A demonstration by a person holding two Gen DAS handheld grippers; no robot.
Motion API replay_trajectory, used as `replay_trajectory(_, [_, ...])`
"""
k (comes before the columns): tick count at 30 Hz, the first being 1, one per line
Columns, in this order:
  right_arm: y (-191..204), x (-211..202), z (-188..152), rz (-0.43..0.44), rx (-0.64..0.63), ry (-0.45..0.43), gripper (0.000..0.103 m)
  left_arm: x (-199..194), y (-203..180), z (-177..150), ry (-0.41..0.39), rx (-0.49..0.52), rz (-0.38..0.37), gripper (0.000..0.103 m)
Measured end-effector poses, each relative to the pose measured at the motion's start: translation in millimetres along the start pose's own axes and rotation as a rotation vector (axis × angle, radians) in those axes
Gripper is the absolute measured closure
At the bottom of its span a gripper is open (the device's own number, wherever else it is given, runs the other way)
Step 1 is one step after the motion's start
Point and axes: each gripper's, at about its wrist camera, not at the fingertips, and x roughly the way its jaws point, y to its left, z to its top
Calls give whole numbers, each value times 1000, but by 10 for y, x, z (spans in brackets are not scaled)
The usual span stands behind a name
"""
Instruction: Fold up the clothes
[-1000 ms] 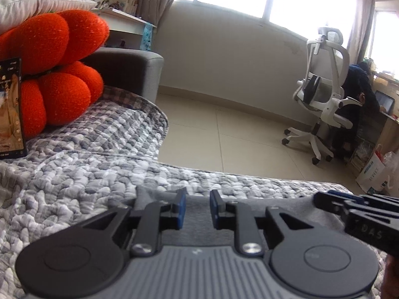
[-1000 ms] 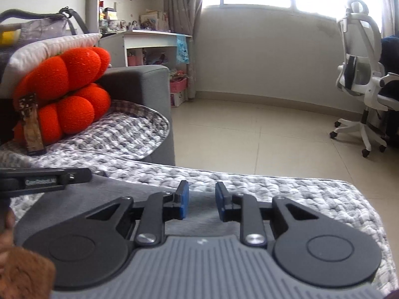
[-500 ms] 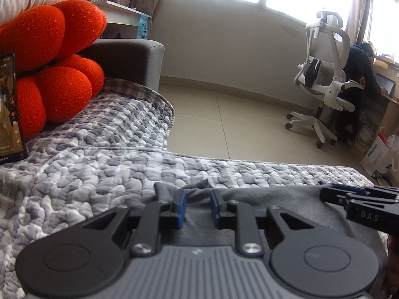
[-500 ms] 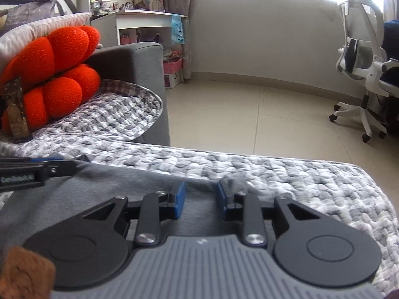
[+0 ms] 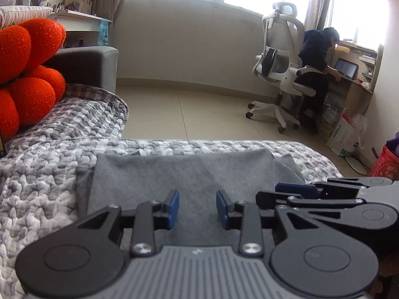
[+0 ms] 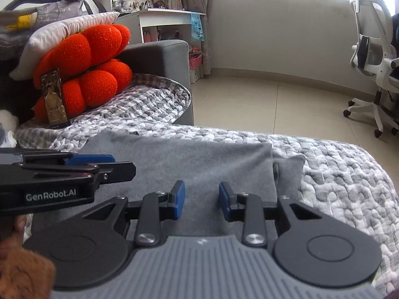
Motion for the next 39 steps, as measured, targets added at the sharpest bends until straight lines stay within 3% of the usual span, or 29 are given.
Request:
replay_trajectory(11, [-309, -386, -278, -86, 75, -16, 65, -526, 272, -347, 21, -88, -40, 66])
replay_trajectory(17, [-448, -578, -313, -87, 123, -30, 65, -715, 500, -302, 41, -123, -7, 66])
replay_trajectory(21, [-374, -709, -274, -18, 136, -63, 65, -828, 476, -250, 8, -167, -83, 66])
replay_trajectory(27, [-36, -683, -282, 87, 59, -49, 65, -681, 58, -357, 65, -36, -148, 66])
replay_trajectory(32, [116, -521, -383, 109, -23, 18, 65, -591, -78, -420, 141, 126, -120, 66])
replay_trajectory(35, [64, -493, -404, 98, -37, 40, 65, -668, 78, -371, 158, 97, -119, 65])
replay_trajectory(39, [-91, -581, -358, 96, 37, 27, 65, -795, 393, -295, 176, -17, -114, 55])
